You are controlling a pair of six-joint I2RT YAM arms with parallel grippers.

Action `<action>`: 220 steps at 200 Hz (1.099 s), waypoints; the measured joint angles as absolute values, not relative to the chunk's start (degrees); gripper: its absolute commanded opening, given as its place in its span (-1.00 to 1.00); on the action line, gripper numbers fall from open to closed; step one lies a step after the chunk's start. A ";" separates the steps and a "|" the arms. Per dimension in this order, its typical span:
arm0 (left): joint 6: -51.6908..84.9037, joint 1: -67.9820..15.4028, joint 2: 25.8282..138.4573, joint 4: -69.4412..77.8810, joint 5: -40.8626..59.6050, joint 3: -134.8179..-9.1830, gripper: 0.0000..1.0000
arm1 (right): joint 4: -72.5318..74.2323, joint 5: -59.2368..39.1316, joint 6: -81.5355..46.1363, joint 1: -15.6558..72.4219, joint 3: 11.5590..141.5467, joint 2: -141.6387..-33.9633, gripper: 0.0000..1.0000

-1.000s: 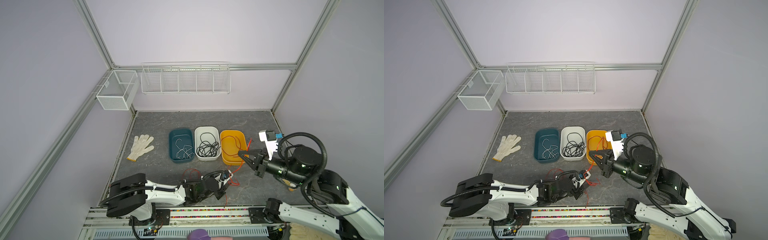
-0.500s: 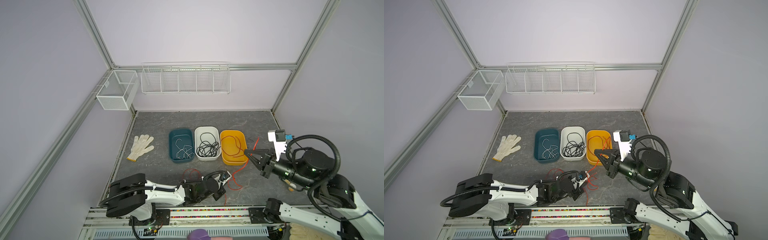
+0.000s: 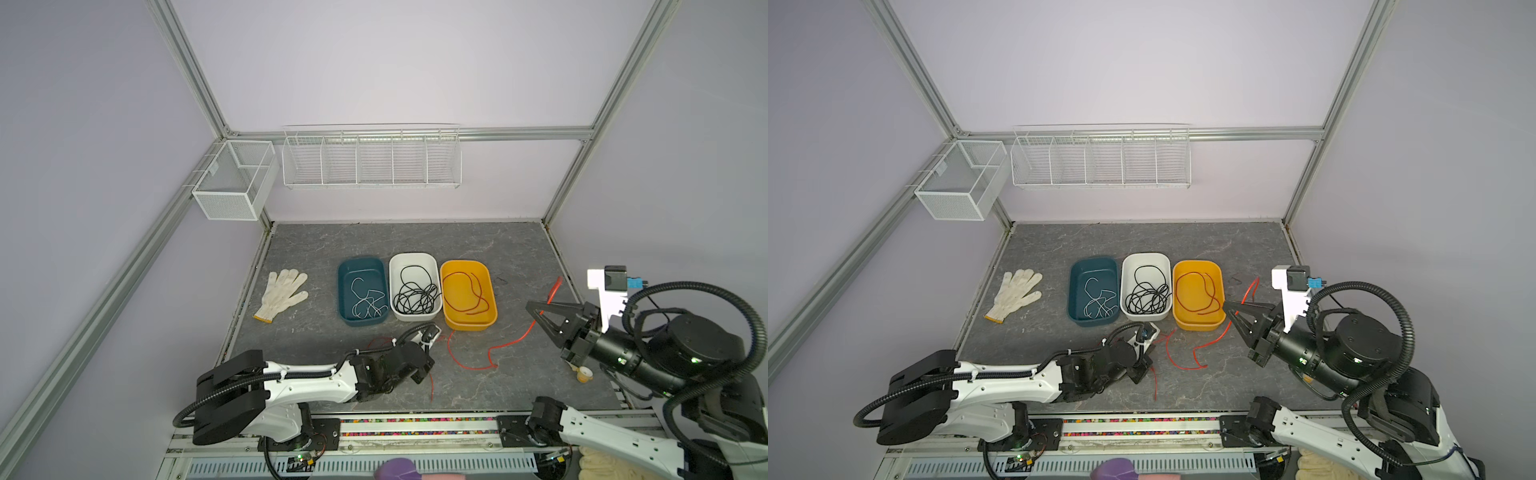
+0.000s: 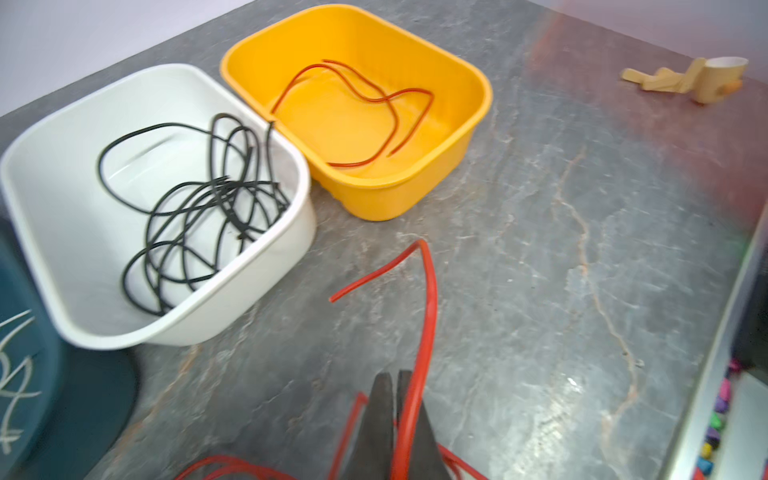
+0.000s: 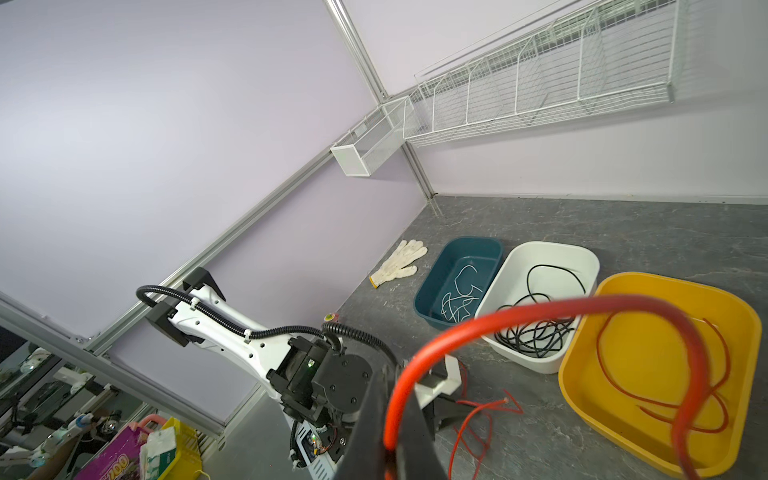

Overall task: Untangle the cables
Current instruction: 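Lift the red strand with the left gripper while the right gripper nears the yellow tub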

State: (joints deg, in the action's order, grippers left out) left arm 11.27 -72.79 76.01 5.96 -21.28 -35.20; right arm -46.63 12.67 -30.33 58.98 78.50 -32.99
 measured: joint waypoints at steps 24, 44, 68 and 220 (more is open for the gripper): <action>13.47 -69.32 72.14 2.44 -21.61 -35.20 -1.00 | -50.94 15.51 -30.37 58.98 81.19 -32.18 -0.88; 14.76 -67.22 69.25 -0.21 -21.65 -35.20 -1.00 | -53.34 17.96 -30.35 58.98 82.81 -31.18 -0.88; 15.51 -66.76 66.46 -4.36 -20.97 -35.77 -1.00 | -55.35 19.79 -29.95 58.98 83.61 -30.52 -0.87; 3.46 -66.76 49.98 -27.24 -19.97 -46.72 -1.00 | -50.39 28.40 -18.02 58.43 77.97 -44.60 -0.88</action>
State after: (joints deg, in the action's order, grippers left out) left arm 3.46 -66.76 49.98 -27.24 -19.97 -46.72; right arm -50.39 28.40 -18.02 58.43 77.97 -44.60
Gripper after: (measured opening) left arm 0.051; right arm 0.064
